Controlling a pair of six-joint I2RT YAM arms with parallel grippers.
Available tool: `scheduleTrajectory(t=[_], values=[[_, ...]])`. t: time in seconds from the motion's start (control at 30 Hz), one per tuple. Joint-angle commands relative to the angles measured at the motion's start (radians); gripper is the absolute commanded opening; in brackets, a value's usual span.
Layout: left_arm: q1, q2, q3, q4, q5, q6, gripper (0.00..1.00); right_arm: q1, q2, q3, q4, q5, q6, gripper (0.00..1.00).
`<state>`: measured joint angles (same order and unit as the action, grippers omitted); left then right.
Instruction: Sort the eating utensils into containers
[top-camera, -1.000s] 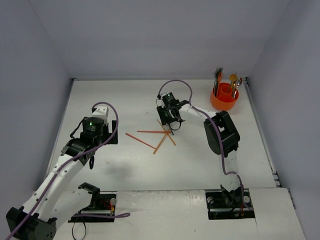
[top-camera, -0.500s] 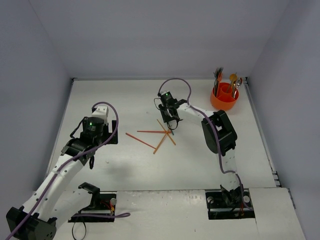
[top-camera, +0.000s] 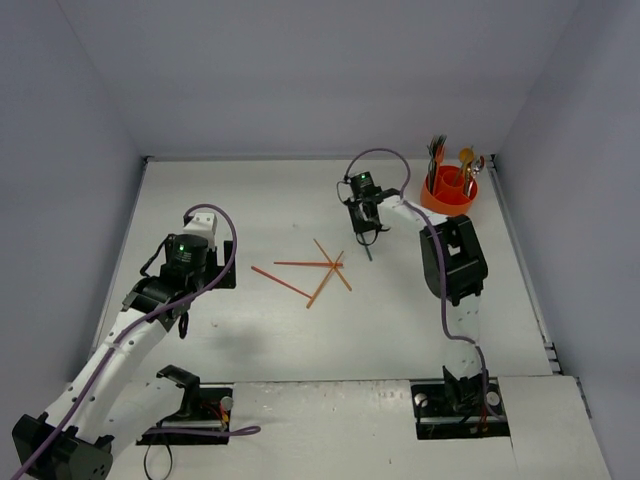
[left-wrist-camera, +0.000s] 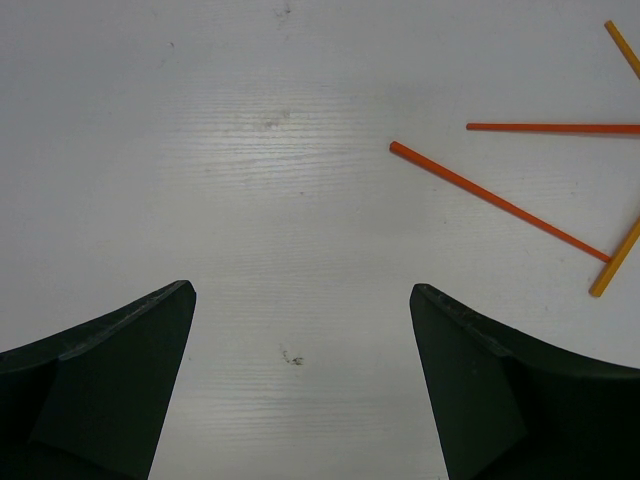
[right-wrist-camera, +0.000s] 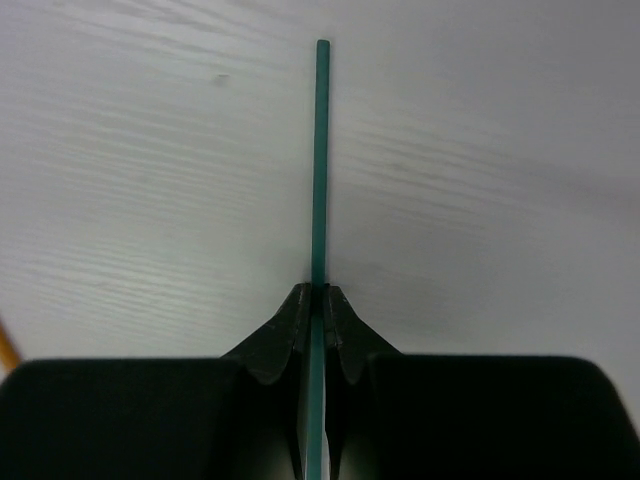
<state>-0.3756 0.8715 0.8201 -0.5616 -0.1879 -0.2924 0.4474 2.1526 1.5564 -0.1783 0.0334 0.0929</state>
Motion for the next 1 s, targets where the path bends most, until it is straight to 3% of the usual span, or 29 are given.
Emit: scheduleTrajectory(t=[0.0,0.23,0.47,0.7,0.97], values=[[0.004,-0.003,0.033,0.035,-0.015,-0.003,0.87,-0.107,-0.13,-0.005,-0.043,-0.024,-0.092,0.0],[0.004,-0.006,0.033,0.035,-0.025,-0.004,0.87,-0.224,-0.337,0.007,0.078,-0.068,-0.139,0.0],[0.004,-0.008,0.034,0.035,-0.037,-0.002,0.87,-0.322,-0.498,-0.047,0.401,0.076,-0.107,0.0],[0.004,-0.002,0.031,0.037,-0.045,0.001,0.87,-0.436,-0.504,-0.109,0.719,0.154,-0.093,0.0],[0.004,0.03,0.03,0.034,-0.056,0.004,0.87,-0.501,-0.395,-0.14,0.928,0.135,-0.073,0.0]])
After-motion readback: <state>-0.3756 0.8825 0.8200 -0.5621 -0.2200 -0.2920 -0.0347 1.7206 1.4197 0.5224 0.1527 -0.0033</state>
